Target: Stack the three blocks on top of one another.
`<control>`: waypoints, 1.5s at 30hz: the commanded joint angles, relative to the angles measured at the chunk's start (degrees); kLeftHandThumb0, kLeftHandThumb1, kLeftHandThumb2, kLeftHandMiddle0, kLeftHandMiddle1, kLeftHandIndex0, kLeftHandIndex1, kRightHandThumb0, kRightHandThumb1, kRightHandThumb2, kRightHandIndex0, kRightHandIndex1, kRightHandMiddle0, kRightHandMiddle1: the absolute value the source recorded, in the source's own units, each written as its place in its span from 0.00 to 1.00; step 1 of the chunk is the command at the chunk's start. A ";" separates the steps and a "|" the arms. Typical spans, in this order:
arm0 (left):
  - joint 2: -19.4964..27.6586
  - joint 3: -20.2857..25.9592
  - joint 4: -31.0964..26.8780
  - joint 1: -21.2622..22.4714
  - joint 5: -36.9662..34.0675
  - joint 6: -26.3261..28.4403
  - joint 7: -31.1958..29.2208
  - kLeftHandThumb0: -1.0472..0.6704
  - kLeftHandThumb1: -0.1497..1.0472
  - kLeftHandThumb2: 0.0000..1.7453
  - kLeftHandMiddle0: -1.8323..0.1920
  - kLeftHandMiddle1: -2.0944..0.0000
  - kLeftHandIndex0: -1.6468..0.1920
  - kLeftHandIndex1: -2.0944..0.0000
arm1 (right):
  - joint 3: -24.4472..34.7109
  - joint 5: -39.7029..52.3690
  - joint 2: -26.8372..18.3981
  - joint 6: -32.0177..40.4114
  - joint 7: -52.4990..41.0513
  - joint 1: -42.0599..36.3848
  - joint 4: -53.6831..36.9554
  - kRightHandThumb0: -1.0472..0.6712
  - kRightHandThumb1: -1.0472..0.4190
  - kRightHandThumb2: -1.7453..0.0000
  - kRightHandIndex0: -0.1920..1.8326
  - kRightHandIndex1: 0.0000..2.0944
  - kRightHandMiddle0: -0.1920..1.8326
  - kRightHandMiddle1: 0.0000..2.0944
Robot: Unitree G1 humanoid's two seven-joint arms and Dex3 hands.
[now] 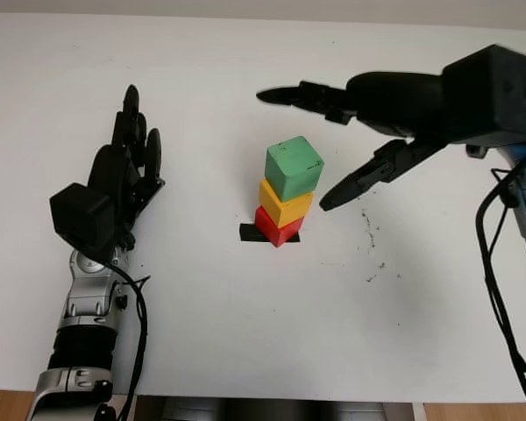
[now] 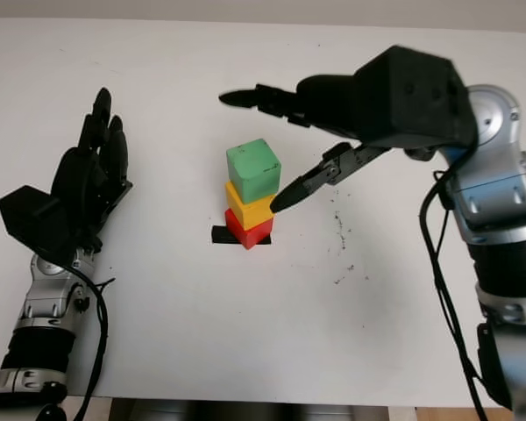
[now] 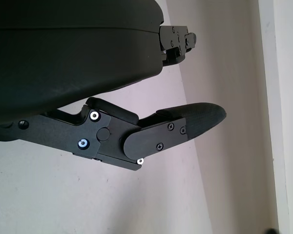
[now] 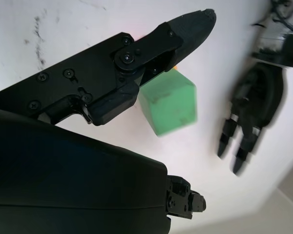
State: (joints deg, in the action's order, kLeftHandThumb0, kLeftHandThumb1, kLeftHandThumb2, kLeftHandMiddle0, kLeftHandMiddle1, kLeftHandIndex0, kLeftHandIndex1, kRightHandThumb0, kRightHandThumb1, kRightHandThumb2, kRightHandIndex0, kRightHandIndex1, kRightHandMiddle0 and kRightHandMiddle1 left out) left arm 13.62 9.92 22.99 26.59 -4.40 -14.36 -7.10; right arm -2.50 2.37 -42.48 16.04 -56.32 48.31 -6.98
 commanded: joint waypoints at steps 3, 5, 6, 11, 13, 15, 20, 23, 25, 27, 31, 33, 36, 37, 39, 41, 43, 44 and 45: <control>-0.18 -0.04 -0.27 -0.58 -0.35 -0.73 -0.24 0.23 1.00 0.38 0.96 0.98 0.95 0.98 | 8.39 6.47 -0.81 -0.90 1.98 -2.28 -1.10 0.06 0.11 0.96 0.00 0.00 0.00 0.00; -0.25 -0.13 -0.14 -0.44 -0.26 -0.56 -0.15 0.22 1.00 0.39 0.96 0.98 0.95 0.98 | 13.18 9.13 0.08 0.01 5.65 -5.53 -2.30 0.05 0.09 0.96 0.00 0.00 0.00 0.00; -0.32 -0.12 -0.09 -0.38 -0.39 -0.50 -0.24 0.22 1.00 0.39 0.96 0.98 0.95 0.98 | 15.48 9.85 0.96 0.55 8.46 -7.59 -3.34 0.04 0.05 0.93 0.00 0.00 0.00 0.00; -0.42 -0.15 0.47 0.08 -0.57 -0.43 -0.54 0.22 1.00 0.38 0.96 0.98 0.95 0.98 | 21.87 9.48 7.75 2.20 24.88 -17.52 -7.50 0.14 0.00 0.71 0.00 0.00 0.00 0.00; -0.34 0.03 0.85 0.27 -0.70 -0.59 -0.67 0.22 1.00 0.39 0.96 0.98 0.96 0.98 | 21.88 8.36 10.55 2.23 30.19 -21.00 -9.25 0.15 0.00 0.67 0.00 0.00 0.01 0.00; 0.01 0.19 1.39 0.47 -0.83 -0.90 -1.13 0.22 1.00 0.39 0.97 0.98 0.96 0.98 | 21.28 8.77 12.74 2.05 32.80 -23.75 -9.75 0.16 0.00 0.65 0.00 0.00 0.00 0.00; 0.68 0.38 1.19 0.58 -0.81 -0.48 -1.78 0.21 1.00 0.39 0.97 0.98 0.96 0.98 | 18.47 8.26 18.04 2.00 38.37 -28.42 -9.32 0.17 0.00 0.62 0.00 0.00 0.00 0.00; 0.71 0.64 0.96 0.71 -1.06 -0.30 -1.89 0.21 1.00 0.39 0.97 0.98 0.95 0.97 | 17.03 7.55 20.34 1.27 40.59 -29.41 -6.97 0.17 0.00 0.60 0.00 0.00 0.00 0.00; 0.44 0.79 0.79 0.87 -1.30 -0.23 -1.54 0.20 1.00 0.38 0.96 0.97 0.95 0.97 | 16.41 6.75 21.74 1.04 42.65 -29.34 -5.25 0.15 0.00 0.61 0.00 0.00 0.00 0.00; 0.25 0.75 1.08 1.12 -1.64 -0.33 -1.64 0.20 1.00 0.39 0.96 0.97 0.95 0.97 | 16.91 8.07 23.88 0.11 44.04 -28.28 -2.83 0.14 0.00 0.61 0.00 0.00 0.00 0.00; -0.09 0.83 1.62 1.54 -2.96 -0.19 -2.68 0.20 1.00 0.39 0.97 0.98 0.97 0.98 | 16.76 10.13 25.65 -2.81 43.86 -26.36 1.47 0.13 0.00 0.59 0.00 0.00 0.00 0.00; -0.28 1.00 1.41 1.61 -3.93 0.13 -3.11 0.19 1.00 0.38 0.97 0.98 0.98 0.98 | 15.93 10.39 26.10 -4.21 43.13 -25.17 3.93 0.12 0.00 0.59 0.00 0.00 0.00 0.00; -0.21 1.06 1.05 1.48 -4.61 0.27 -3.55 0.19 1.00 0.38 0.98 0.98 0.98 0.98 | 15.13 10.71 26.85 -4.04 43.13 -23.72 6.00 0.13 0.00 0.58 0.00 0.00 0.00 0.00; -0.21 1.12 0.97 1.40 -4.83 0.19 -3.73 0.19 1.00 0.37 0.98 0.98 0.98 0.98 | 14.81 10.51 27.05 -3.59 43.51 -23.38 6.39 0.14 0.00 0.58 0.00 0.00 0.00 0.00; -0.13 1.13 0.95 1.24 -5.05 -0.25 -4.02 0.19 1.00 0.37 0.98 0.98 0.99 0.98 | 14.34 10.02 27.64 -3.20 44.72 -22.70 7.60 0.15 0.00 0.57 0.00 0.00 0.00 0.00; -0.06 1.12 0.77 1.04 -5.08 -0.44 -4.10 0.19 1.00 0.38 0.98 0.98 0.99 0.98 | 14.22 9.85 28.19 -3.06 45.88 -22.37 8.67 0.16 0.00 0.57 0.00 0.00 0.00 0.00; -0.10 1.16 0.42 0.86 -5.12 -0.26 -4.04 0.19 1.00 0.37 0.97 0.97 0.98 0.98 | 13.93 9.61 28.13 -3.19 45.99 -22.48 9.58 0.17 0.00 0.56 0.00 0.00 0.00 0.00; -0.22 1.23 0.29 0.82 -5.23 -0.17 -3.96 0.19 1.00 0.37 0.97 0.97 0.98 0.98 | 13.77 9.53 28.12 -2.90 46.04 -22.57 9.95 0.16 0.00 0.56 0.00 0.00 0.00 0.00; -0.29 1.26 0.20 0.80 -5.31 -0.12 -4.01 0.19 1.00 0.37 0.97 0.97 0.98 0.98 | 13.72 9.65 28.22 -3.00 45.85 -22.66 10.50 0.16 0.00 0.56 0.00 0.00 0.00 0.00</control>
State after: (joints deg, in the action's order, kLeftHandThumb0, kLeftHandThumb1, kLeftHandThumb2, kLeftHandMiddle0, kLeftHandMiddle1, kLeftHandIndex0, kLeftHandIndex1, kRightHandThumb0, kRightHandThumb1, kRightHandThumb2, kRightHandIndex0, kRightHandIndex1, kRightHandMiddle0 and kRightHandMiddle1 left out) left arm 13.24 10.98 24.18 27.43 -9.42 -14.19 -11.00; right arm 11.29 11.95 -14.37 12.97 -10.42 25.60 3.10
